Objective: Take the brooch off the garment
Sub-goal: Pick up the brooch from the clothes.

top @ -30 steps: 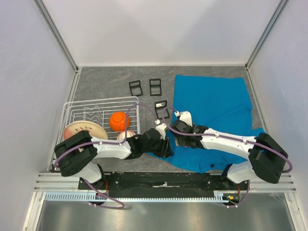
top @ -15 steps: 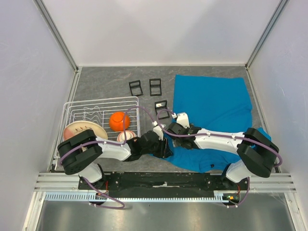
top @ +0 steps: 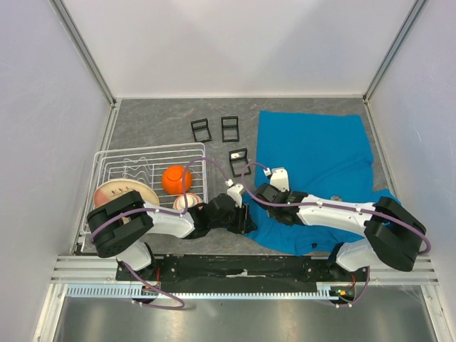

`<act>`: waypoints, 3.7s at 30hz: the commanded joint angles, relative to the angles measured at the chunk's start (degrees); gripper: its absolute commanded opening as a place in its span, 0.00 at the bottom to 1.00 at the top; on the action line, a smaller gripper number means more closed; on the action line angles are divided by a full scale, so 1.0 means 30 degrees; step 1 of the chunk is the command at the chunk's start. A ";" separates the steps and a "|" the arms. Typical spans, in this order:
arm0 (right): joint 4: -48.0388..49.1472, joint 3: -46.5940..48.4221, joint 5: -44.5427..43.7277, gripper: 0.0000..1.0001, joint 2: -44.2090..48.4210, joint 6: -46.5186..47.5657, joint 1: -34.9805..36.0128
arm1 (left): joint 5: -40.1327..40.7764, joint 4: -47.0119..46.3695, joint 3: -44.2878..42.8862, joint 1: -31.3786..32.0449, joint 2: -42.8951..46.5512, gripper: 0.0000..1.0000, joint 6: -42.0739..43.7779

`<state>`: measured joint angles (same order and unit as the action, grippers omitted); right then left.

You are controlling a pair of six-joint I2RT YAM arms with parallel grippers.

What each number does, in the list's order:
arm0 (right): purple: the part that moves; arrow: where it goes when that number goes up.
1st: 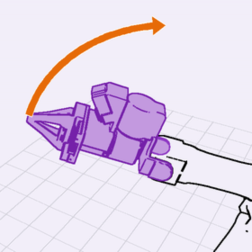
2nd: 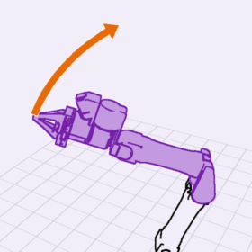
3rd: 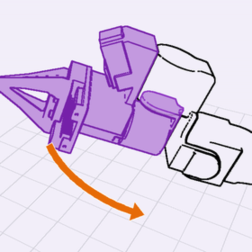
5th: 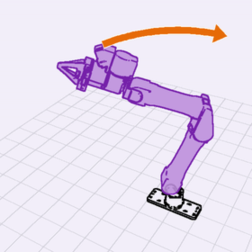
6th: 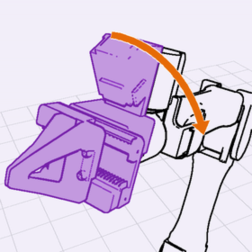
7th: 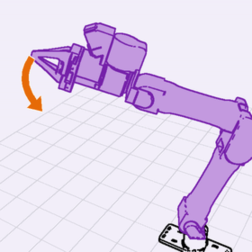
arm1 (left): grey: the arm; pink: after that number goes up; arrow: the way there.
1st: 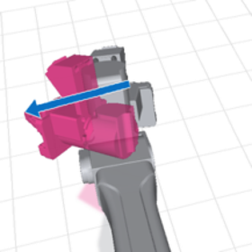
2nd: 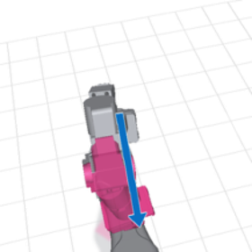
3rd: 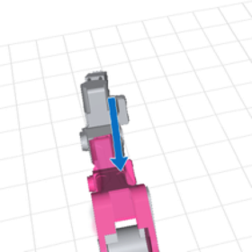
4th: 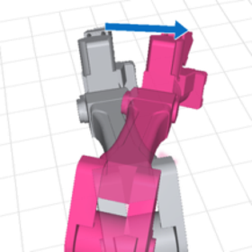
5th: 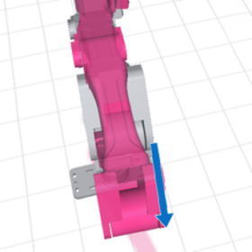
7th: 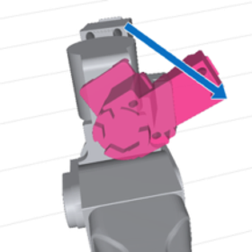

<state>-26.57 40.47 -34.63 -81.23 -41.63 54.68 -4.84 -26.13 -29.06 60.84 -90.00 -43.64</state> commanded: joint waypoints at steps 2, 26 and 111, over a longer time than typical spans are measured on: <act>0.0125 -0.0452 0.0145 0.48 0.1410 0.0339 -0.0792 | 0.0150 -0.0079 0.0311 -0.0035 -0.0412 0.46 -0.0308; 0.0533 -0.1184 0.1932 0.28 0.3025 0.1422 -0.3752 | -0.0348 0.0272 -0.0362 -0.0035 -0.0734 0.46 0.0102; 0.9840 -0.7628 0.2965 0.26 0.8033 -0.0481 -0.5686 | -0.7351 -0.2687 -0.5607 -0.1676 -0.5891 0.25 -0.1509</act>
<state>-8.84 20.27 -22.17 -59.18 -44.75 37.76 -25.71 -31.88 -45.78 55.70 -109.78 -46.46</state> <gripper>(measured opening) 0.283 0.259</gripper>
